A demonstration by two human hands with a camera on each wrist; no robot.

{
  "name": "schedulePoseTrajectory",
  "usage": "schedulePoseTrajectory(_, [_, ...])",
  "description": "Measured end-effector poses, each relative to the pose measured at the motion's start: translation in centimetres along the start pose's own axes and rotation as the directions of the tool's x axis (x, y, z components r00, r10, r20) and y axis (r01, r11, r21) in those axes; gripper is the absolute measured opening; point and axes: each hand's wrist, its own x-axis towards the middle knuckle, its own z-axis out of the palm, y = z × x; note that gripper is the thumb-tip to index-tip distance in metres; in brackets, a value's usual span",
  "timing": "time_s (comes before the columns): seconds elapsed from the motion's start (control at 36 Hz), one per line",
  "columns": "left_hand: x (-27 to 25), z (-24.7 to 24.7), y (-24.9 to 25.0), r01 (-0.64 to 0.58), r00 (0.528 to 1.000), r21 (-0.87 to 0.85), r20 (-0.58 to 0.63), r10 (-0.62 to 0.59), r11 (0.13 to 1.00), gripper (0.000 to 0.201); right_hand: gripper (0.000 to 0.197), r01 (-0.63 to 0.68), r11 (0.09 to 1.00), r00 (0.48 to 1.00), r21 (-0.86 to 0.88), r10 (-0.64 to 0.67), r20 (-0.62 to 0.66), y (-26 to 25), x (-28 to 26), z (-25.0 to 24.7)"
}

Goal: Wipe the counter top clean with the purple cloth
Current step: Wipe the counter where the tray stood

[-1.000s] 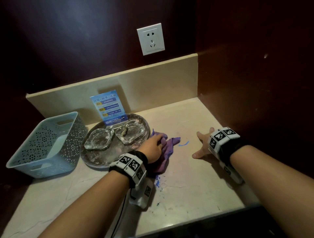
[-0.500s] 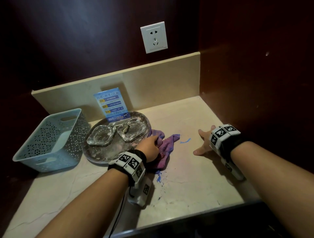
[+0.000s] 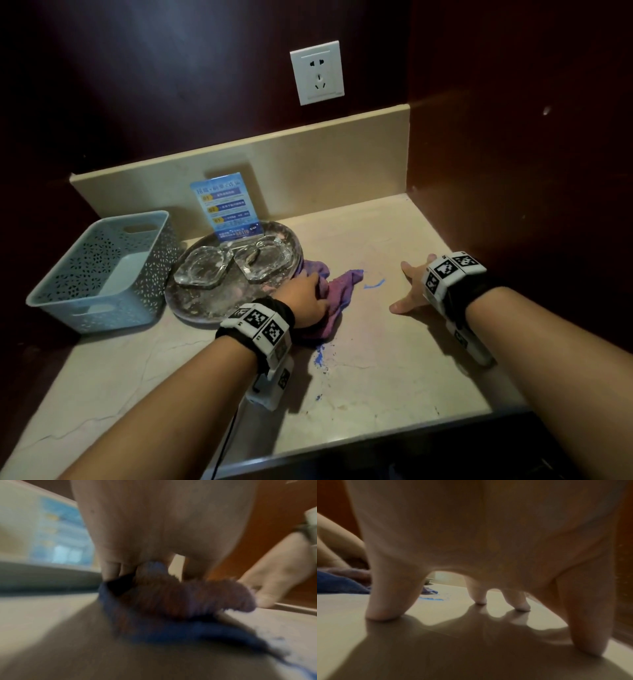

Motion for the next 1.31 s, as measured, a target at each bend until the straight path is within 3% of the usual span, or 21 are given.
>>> schedulePoseTrajectory(0.17, [-0.2, -0.6, 0.7, -0.12, 0.993, 0.173, 0.033, 0.116, 0.978, 0.046, 0.104, -0.007, 1.0, 1.0, 0.008, 0.007, 0.009, 0.0, 0.2, 0.2])
schedulePoseTrajectory(0.28, [0.1, -1.1, -0.1, -0.175, 0.975, -0.04, -0.145, 0.168, 0.984, 0.03, 0.105, -0.014, 1.0, 1.0, 0.026, 0.014, 0.024, 0.0, 0.5, 0.2])
schedulePoseTrajectory(0.36, [0.4, -1.8, -0.6, -0.219, 0.929, -0.171, -0.338, 0.152, 0.961, 0.017, 0.105, -0.016, 0.999, 0.999, 0.038, 0.015, 0.028, 0.0, 0.7, 0.3])
schedulePoseTrajectory(0.47, [1.7, -2.2, -1.0, -0.284, 0.892, -0.242, -0.42, 0.164, 0.928, 0.017, 0.107, -0.024, 0.999, 0.999, 0.022, 0.024, 0.025, 0.1, 1.1, 0.6])
schedulePoseTrajectory(0.58, [3.1, -2.7, -0.5, -0.178, 0.952, -0.101, -0.27, 0.145, 0.979, 0.047, 0.107, -0.03, 0.999, 0.999, 0.025, 0.029, 0.028, 0.1, 1.4, 0.8])
schedulePoseTrajectory(0.67, [4.6, -2.4, 0.0, -0.118, 0.989, -0.007, -0.095, 0.117, 0.993, 0.054, 0.106, -0.029, 0.999, 0.999, 0.038, 0.027, 0.047, 0.1, 1.6, 0.8])
schedulePoseTrajectory(0.78, [5.2, -1.8, 1.2, -0.052, 0.991, 0.129, 0.128, 0.035, 0.99, 0.061, 0.107, -0.025, 0.998, 0.998, 0.051, 0.022, 0.06, 0.1, 1.7, 0.8])
schedulePoseTrajectory(0.94, [5.2, -1.4, 3.3, -0.079, 0.986, 0.222, 0.162, 0.043, 0.972, 0.05, 0.109, -0.031, 0.998, 0.997, 0.05, 0.027, 0.077, 0.2, 2.1, 1.0])
schedulePoseTrajectory(1.08, [4.4, -2.1, 4.8, -0.208, 0.948, 0.085, 0.263, 0.179, 0.975, 0.058, 0.112, -0.052, 0.998, 0.995, 0.047, 0.047, 0.093, 0.1, 2.5, 1.2])
schedulePoseTrajectory(1.31, [2.7, -1.2, 6.4, -0.317, 0.926, -0.048, 0.201, 0.32, 0.947, 0.062, 0.111, -0.075, 0.997, 0.994, 0.036, 0.072, 0.083, 0.0, 2.6, 1.1])
